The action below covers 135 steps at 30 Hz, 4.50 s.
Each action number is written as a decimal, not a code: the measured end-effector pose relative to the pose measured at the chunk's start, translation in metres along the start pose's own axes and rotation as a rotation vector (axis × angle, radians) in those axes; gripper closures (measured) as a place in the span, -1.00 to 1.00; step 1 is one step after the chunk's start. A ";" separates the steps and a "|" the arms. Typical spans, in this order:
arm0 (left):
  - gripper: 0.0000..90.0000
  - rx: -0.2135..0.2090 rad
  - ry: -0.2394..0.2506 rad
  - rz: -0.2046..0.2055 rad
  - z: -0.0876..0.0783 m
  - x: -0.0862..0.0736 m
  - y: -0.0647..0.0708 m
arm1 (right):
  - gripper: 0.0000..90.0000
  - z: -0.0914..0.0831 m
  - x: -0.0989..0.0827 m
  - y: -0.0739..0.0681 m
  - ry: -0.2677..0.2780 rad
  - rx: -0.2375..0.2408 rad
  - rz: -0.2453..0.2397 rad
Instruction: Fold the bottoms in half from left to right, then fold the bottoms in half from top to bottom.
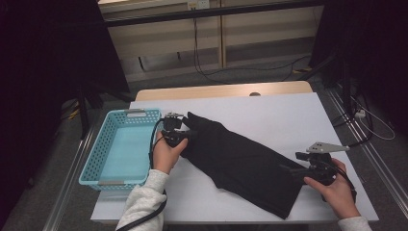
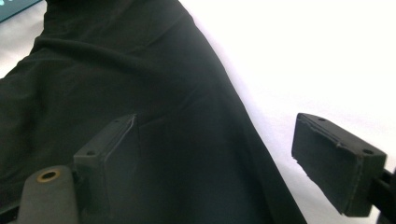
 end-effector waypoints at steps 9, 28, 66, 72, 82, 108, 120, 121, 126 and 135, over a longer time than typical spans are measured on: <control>0.84 -0.015 -0.011 0.006 0.004 -0.003 0.002 | -0.67 0.002 0.003 -0.001 0.007 0.021 -0.001; 0.84 -0.052 -0.002 0.029 0.004 -0.009 0.004 | -0.68 0.013 0.014 -0.007 0.000 0.033 -0.019; 0.83 -0.132 -0.047 0.097 0.016 -0.022 0.035 | -0.68 0.006 0.008 -0.006 -0.005 0.028 -0.013; 0.83 -0.137 -0.046 0.109 0.016 -0.022 0.039 | -0.68 0.006 0.007 -0.007 -0.010 0.032 -0.018; 0.83 -0.141 -0.005 0.159 0.006 -0.016 0.047 | -0.68 0.007 0.007 -0.009 -0.010 0.034 -0.023; 0.82 -0.217 -0.064 0.200 0.015 -0.027 0.069 | -0.68 0.009 0.007 -0.010 -0.015 0.036 -0.030; 0.82 -0.226 -0.090 0.212 0.023 -0.034 0.075 | -0.68 0.008 0.007 -0.010 -0.014 0.037 -0.027; 0.82 -0.224 -0.088 0.213 0.023 -0.034 0.075 | -0.68 0.008 0.007 -0.010 -0.013 0.036 -0.027; 0.82 -0.230 -0.089 0.216 0.020 -0.032 0.074 | -0.68 0.008 0.007 -0.010 -0.018 0.036 -0.029; 0.82 -0.242 -0.082 0.225 0.018 -0.032 0.080 | -0.68 0.008 0.007 -0.011 -0.015 0.037 -0.032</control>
Point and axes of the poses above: each handheld gripper's, and its own axes: z roughly forward along the jaws, x roughly out of its top, y roughly to its right, the point moved 5 cm from there along z, roughly forward along the jaws, and after that the axes turned 4 degrees about -z, right-handed, at the moved point
